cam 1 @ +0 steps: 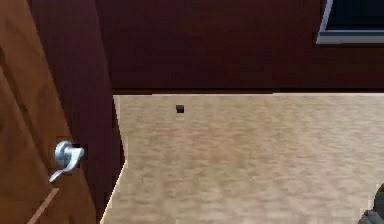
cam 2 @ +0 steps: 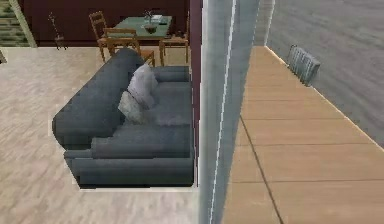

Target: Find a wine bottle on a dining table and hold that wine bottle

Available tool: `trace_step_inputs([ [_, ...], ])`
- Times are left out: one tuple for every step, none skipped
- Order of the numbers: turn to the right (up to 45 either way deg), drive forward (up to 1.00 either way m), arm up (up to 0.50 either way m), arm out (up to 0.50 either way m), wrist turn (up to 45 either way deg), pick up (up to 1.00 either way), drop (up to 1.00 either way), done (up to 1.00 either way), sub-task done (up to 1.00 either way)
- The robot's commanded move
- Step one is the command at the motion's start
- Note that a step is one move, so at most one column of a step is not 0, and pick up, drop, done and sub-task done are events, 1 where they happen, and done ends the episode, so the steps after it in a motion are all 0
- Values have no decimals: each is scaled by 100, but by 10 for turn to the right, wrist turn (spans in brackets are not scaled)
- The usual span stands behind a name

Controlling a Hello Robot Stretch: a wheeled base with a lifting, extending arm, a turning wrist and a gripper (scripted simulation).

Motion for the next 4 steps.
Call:
trace_step_inputs([
  [0, 5, 0, 0, 0, 0, 0, 0, 0],
  [270, 0, 0, 0, 0, 0, 0, 0, 0],
  [0, 100, 0, 0, 0, 0, 0, 0, 0],
  [60, 0, 0, 0, 0, 0, 0, 0, 0],
])
